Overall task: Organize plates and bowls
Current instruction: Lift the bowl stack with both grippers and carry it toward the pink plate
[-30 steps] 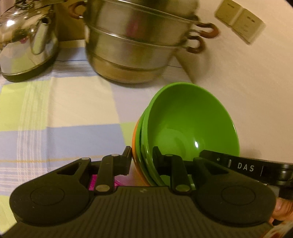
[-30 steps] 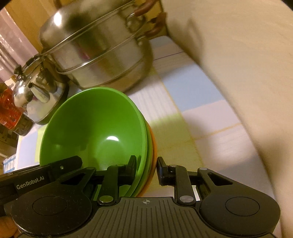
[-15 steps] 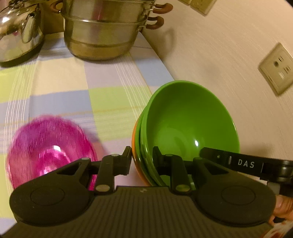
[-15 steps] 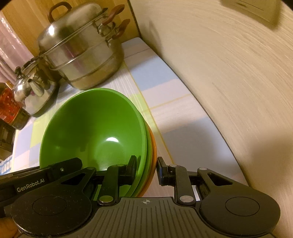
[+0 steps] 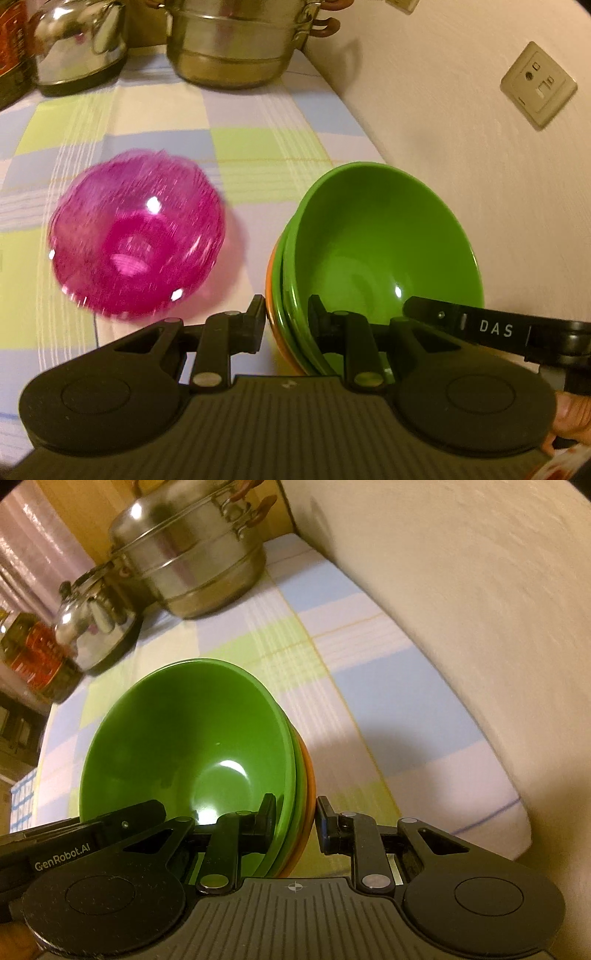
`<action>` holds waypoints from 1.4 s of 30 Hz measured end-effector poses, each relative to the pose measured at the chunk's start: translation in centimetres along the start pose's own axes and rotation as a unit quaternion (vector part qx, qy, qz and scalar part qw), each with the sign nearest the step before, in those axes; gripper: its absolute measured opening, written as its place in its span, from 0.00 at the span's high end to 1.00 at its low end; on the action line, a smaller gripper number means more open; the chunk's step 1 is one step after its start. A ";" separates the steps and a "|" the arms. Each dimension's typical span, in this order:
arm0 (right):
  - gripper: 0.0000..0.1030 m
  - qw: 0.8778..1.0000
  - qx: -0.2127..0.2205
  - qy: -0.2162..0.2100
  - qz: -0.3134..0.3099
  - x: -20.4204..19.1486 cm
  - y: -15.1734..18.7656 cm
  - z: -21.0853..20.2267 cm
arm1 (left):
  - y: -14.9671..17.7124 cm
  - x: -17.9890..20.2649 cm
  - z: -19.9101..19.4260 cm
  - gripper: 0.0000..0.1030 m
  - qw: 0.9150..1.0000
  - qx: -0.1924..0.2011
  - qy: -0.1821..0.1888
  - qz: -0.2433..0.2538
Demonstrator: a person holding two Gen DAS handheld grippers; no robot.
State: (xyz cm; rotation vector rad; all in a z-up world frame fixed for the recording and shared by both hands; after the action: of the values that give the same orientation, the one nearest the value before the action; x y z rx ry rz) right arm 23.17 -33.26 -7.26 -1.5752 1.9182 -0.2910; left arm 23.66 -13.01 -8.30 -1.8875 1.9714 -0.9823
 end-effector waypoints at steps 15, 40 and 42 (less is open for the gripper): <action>0.79 1.000 -0.004 -0.016 -0.023 -2.6 5.4 -2.3 | 4.7 -2.1 -4.5 0.80 1.000 0.009 -0.029 -0.006; 0.79 0.997 -0.014 -0.046 -0.051 -7.3 8.6 -3.4 | 6.6 -5.2 -9.6 0.79 0.998 0.026 -0.055 -0.026; 0.79 0.997 -0.010 -0.048 -0.054 -7.8 8.5 -4.0 | 6.4 -5.2 -10.2 0.79 0.998 0.030 -0.056 -0.025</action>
State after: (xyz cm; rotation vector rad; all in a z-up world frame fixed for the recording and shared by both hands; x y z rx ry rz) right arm 14.69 -24.59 -6.20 -1.6796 1.7709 -0.2373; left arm 13.18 -5.39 -5.99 -1.9248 1.8194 -0.9163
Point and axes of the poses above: each gripper's, at about its wrist camera, not at the fingertips, and z roughly the way its jaws point, x to its right, y to its underside, the point moved 6 cm from there along z, roughly the way its jaws point, and after that the axes turned 9 degrees about x, right-handed, at the moved point
